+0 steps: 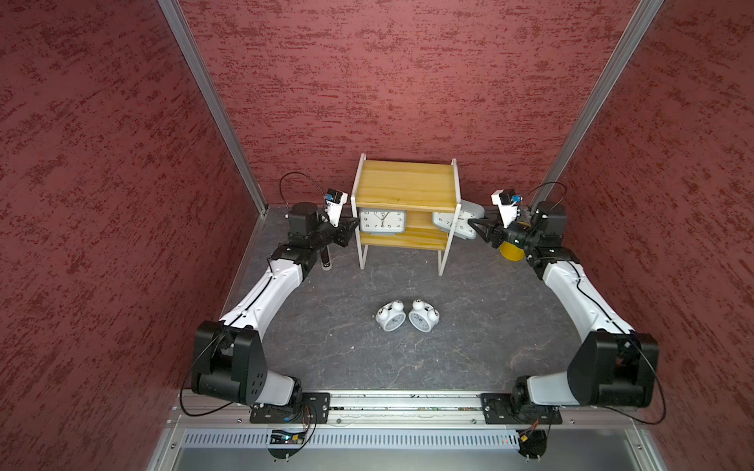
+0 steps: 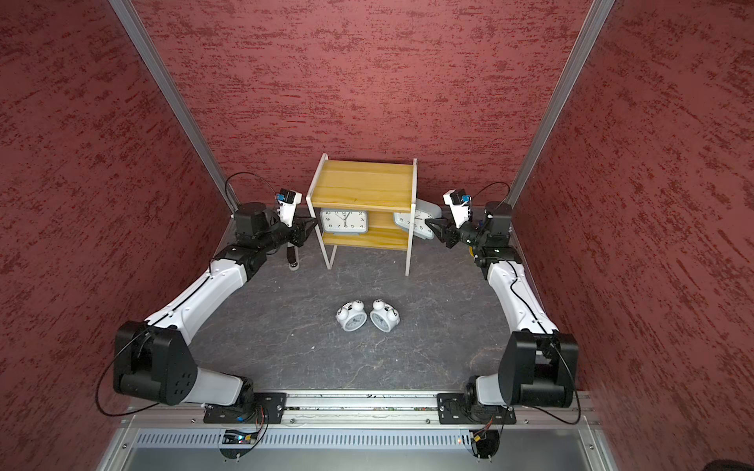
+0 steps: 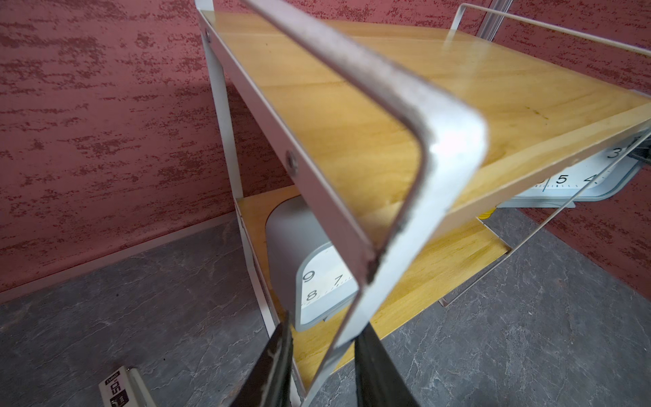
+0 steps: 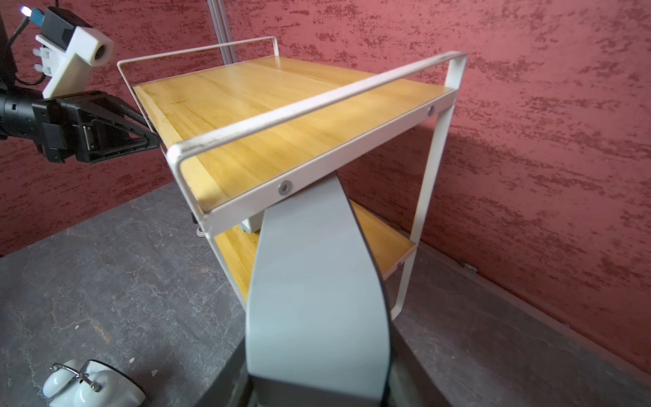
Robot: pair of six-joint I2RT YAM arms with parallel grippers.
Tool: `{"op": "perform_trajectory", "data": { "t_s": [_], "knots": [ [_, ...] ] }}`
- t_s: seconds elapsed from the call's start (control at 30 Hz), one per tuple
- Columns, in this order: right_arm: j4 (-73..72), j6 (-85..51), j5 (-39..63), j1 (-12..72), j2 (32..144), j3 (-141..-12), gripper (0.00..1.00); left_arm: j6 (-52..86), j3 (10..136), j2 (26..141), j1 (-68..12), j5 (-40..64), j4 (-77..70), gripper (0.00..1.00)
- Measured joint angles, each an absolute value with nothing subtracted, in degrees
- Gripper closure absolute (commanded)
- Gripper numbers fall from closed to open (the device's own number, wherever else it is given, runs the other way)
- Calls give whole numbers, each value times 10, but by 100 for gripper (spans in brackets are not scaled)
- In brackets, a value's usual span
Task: Place the alarm clocks on the shelf by style
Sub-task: Place the alarm on the shelf.
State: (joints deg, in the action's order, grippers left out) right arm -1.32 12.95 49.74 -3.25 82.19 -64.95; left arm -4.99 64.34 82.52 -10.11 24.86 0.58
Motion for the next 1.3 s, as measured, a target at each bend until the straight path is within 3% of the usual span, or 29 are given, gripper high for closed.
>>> {"op": "perform_trajectory", "data": {
  "t_s": [1.3],
  "knots": [
    [-178,98,670,-13,1025,-705,69,-50,643,834,-99,266,1,69]
  ]
}}
